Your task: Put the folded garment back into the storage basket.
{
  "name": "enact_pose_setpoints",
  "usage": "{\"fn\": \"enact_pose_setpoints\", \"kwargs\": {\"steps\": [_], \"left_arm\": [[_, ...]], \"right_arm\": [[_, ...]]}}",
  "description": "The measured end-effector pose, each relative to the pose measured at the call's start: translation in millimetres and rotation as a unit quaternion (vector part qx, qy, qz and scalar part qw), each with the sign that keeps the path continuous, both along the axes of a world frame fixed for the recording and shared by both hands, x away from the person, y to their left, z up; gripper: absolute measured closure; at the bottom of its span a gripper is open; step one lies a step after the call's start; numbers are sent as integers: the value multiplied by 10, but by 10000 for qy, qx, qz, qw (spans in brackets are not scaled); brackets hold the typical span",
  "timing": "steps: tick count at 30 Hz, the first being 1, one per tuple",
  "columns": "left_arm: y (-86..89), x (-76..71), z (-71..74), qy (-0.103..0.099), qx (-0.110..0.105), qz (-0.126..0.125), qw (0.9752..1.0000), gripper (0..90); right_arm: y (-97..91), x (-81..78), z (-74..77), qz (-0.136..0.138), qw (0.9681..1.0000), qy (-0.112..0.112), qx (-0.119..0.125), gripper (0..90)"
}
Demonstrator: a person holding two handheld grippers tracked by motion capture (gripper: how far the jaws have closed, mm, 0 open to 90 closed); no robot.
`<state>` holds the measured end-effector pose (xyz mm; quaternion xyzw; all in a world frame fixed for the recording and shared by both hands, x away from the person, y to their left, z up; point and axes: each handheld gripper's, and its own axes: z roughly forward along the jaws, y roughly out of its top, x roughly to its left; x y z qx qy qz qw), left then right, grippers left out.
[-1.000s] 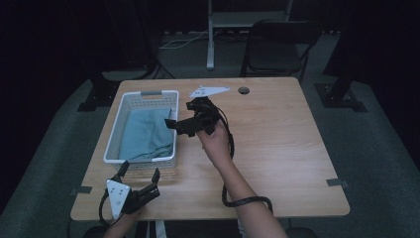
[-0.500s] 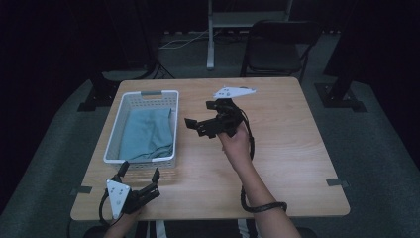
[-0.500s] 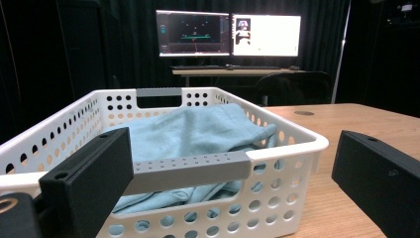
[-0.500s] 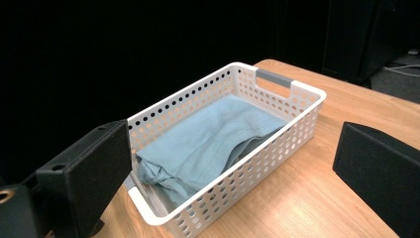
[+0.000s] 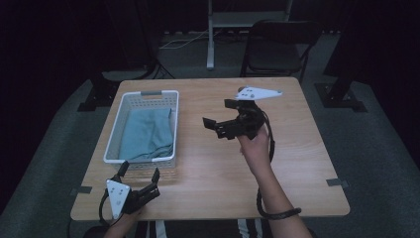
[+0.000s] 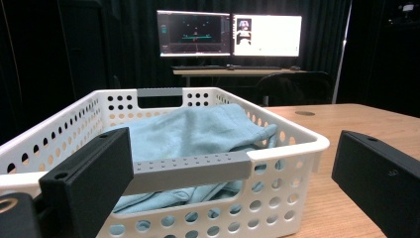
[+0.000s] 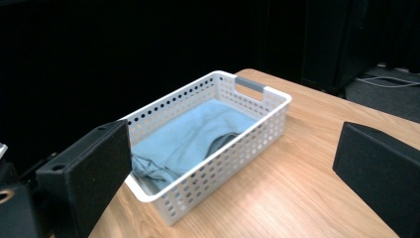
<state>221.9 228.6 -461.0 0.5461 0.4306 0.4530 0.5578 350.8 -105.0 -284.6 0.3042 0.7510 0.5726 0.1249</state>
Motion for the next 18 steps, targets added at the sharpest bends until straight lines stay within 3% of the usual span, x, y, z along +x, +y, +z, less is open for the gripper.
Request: {"fn": "enact_pose_setpoints", "kwargs": {"steps": [18], "left_arm": [[-1,-1,0,-2,8,34,10000,38]], "right_arm": [[-717,-191,-29,-641,9978,-87,133,21]]}}
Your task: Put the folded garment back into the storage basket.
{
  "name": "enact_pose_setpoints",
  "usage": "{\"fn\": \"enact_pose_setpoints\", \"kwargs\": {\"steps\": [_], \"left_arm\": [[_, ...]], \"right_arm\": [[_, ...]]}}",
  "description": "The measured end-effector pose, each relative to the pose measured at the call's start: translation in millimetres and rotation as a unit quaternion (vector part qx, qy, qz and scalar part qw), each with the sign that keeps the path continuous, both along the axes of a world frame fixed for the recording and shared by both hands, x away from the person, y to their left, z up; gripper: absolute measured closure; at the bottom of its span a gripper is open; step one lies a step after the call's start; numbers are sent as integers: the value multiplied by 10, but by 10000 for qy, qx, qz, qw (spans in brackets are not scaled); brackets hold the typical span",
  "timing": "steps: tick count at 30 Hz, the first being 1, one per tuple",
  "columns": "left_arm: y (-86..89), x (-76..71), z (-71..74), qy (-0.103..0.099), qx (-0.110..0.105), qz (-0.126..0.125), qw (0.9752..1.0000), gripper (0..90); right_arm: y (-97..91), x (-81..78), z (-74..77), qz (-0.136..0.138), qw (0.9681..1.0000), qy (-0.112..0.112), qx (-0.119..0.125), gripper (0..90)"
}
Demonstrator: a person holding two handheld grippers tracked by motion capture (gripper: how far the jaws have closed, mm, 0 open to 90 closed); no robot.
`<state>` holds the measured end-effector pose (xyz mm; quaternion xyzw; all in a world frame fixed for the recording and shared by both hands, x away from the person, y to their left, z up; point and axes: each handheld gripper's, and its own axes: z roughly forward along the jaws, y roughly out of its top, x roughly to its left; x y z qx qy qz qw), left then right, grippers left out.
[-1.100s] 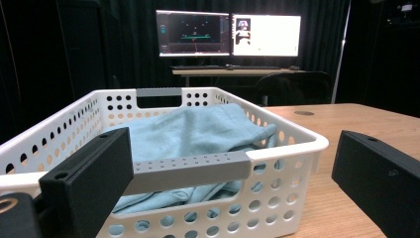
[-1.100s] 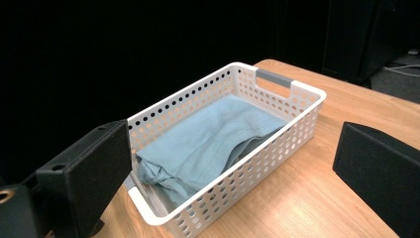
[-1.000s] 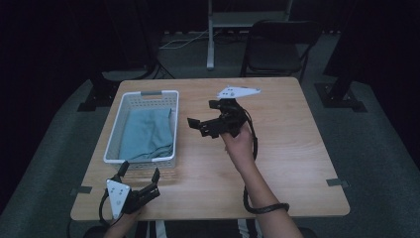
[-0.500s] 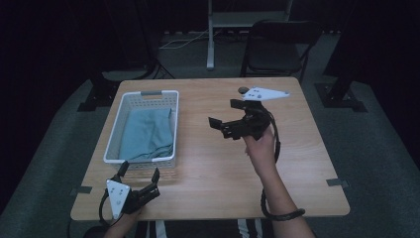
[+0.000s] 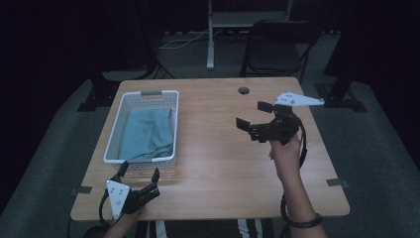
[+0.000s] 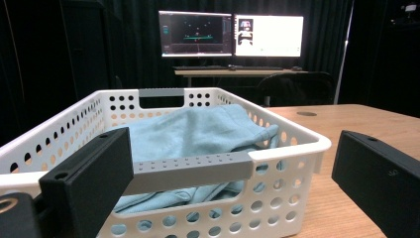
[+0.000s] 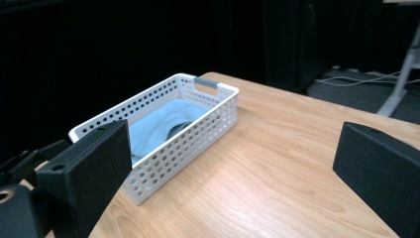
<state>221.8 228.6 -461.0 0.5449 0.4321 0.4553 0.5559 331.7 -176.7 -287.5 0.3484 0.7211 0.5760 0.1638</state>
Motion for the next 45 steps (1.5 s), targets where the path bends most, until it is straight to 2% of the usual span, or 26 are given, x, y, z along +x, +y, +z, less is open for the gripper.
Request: {"fn": "enact_pose_setpoints", "kwargs": {"steps": [8,16,19,23,26,29,32,35,38,39,41,43,45], "left_arm": [[-1,1,1,11,8,16,10000,38],[-1,1,1,9,10,20,10000,38],[-1,2,1,14,14,24,10000,38],[-2,2,1,10,8,24,10000,38],[-2,2,1,9,4,25,10000,38],[-3,3,1,10,7,36,10000,38],[-3,2,1,15,13,38,10000,38],[-3,2,1,15,14,43,10000,38],[-4,3,1,16,13,50,10000,38],[-3,3,1,17,13,50,10000,38],[-3,2,1,14,11,48,10000,38],[-3,1,1,12,11,48,10000,38],[-2,2,1,13,7,52,10000,38]], "right_arm": [[-297,-153,-21,-281,9996,-67,77,21],[-591,-229,-133,-535,9983,40,224,21],[-668,-268,-171,-589,9979,47,274,21],[-718,-298,-223,-676,9975,71,204,21],[-773,-331,-311,-648,9975,59,283,21],[-794,-373,-421,-733,9970,79,237,21],[-816,-390,-523,-787,9965,216,199,21],[-870,-421,-643,-843,9956,301,279,21],[-899,-457,-703,-1005,9942,243,310,21],[-921,-484,-750,-1097,9933,124,348,21],[-969,-518,-859,-1276,9909,83,415,21],[-998,-530,-935,-1285,9904,156,480,21],[-1017,-537,-1004,-1340,9898,240,430,21]]}}
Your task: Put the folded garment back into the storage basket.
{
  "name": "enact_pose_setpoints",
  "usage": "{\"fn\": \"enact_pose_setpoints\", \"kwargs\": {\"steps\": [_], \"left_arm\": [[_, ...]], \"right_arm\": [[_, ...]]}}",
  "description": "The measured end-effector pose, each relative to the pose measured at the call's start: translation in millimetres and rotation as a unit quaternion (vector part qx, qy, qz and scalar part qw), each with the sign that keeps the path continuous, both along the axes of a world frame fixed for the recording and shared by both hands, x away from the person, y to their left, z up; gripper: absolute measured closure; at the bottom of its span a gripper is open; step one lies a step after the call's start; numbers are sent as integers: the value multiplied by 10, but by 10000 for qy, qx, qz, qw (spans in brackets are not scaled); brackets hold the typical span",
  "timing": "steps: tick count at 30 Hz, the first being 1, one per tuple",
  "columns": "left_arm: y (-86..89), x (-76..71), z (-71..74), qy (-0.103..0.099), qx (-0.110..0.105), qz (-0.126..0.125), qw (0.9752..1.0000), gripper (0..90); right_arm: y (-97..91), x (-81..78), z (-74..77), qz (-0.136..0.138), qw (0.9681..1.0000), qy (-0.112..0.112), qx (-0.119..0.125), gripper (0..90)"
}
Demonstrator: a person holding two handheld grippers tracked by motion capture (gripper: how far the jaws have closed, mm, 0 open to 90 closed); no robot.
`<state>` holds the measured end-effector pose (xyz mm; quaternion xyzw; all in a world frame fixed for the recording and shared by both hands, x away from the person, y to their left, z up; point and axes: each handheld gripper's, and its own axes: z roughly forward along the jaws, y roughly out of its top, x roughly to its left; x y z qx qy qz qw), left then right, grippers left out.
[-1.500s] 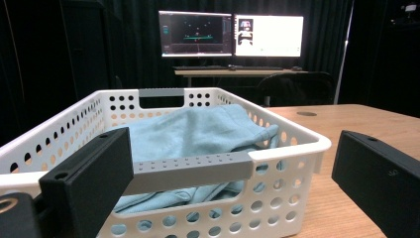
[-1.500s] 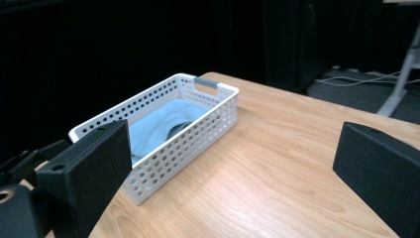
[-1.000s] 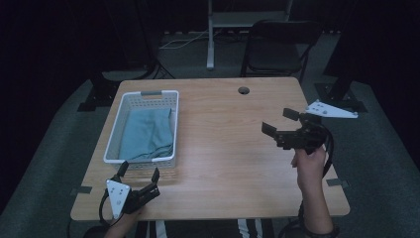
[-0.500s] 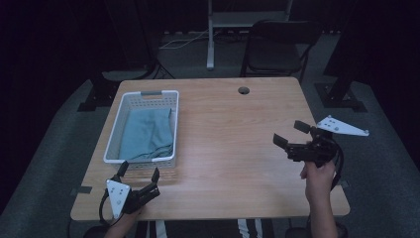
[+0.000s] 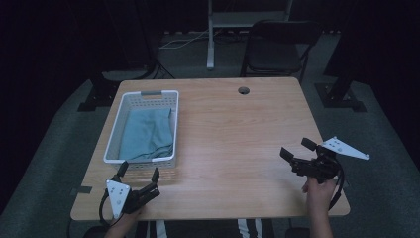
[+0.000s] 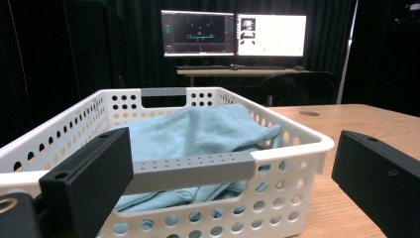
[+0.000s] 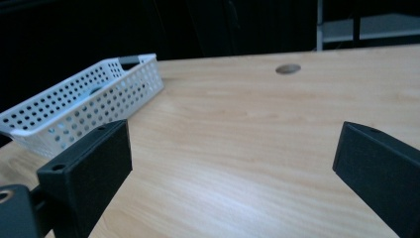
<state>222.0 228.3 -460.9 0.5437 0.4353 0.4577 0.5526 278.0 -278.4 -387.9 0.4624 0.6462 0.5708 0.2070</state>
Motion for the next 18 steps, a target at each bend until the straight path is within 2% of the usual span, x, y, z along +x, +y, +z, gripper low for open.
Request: {"fn": "enact_pose_setpoints", "kwargs": {"steps": [4,6,8,13,18], "left_arm": [[0,0,0,3,-3,2,10000,38],[0,0,0,4,-1,6,10000,38],[-1,0,0,3,1,13,10000,38],[-2,-1,0,-3,4,13,10000,38],[-2,-1,0,-3,3,13,10000,38]], "right_arm": [[-38,-35,-111,-68,9999,137,-2,21],[-65,-68,-157,-194,9998,105,39,21],[-93,-86,-206,-200,9996,155,140,21],[-102,-122,-340,-374,9989,279,91,21],[-115,-148,-430,-367,9986,343,153,21]]}}
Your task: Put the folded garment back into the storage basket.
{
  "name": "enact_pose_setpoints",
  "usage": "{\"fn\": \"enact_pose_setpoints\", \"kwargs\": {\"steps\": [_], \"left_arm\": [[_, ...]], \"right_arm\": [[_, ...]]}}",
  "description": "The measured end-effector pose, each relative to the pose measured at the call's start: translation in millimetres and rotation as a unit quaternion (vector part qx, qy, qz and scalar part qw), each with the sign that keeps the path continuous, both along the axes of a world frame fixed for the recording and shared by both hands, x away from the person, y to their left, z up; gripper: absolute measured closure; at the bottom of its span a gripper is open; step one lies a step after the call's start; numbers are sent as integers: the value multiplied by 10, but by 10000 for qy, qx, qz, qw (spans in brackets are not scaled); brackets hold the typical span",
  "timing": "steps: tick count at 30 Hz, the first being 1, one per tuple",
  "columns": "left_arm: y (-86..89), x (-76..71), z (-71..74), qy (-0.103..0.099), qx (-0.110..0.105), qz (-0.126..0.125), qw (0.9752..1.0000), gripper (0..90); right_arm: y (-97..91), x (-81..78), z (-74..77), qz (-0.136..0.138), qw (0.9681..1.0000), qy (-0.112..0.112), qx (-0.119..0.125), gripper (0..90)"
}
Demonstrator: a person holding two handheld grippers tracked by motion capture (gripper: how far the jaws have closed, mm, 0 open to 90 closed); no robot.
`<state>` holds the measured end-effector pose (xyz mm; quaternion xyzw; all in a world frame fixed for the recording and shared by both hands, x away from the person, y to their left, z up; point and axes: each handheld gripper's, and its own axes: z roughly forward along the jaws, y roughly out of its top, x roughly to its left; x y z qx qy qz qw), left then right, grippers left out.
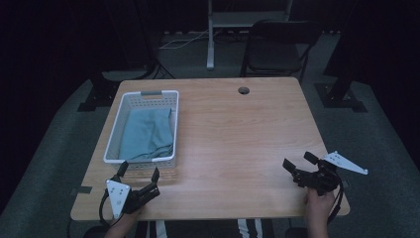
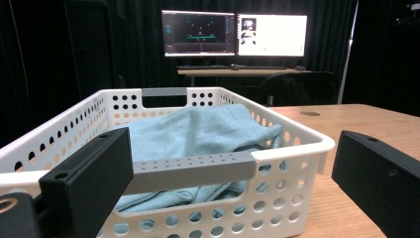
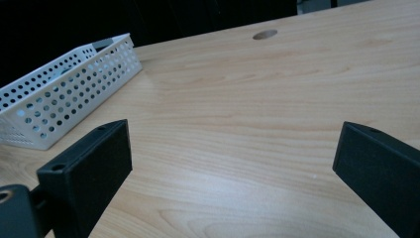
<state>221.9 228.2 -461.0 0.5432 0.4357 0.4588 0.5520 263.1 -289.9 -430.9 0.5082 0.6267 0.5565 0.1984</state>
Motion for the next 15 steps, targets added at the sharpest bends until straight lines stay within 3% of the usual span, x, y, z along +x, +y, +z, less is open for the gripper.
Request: {"fn": "enact_pose_setpoints", "kwargs": {"steps": [8,15], "left_arm": [[0,-1,0,-4,-1,0,10000,38],[5,-6,-2,-40,-35,-20,10000,38]], "right_arm": [[-17,-37,-111,-38,10000,40,-39,21],[-11,-128,-150,-364,9990,-105,-244,21]]}}
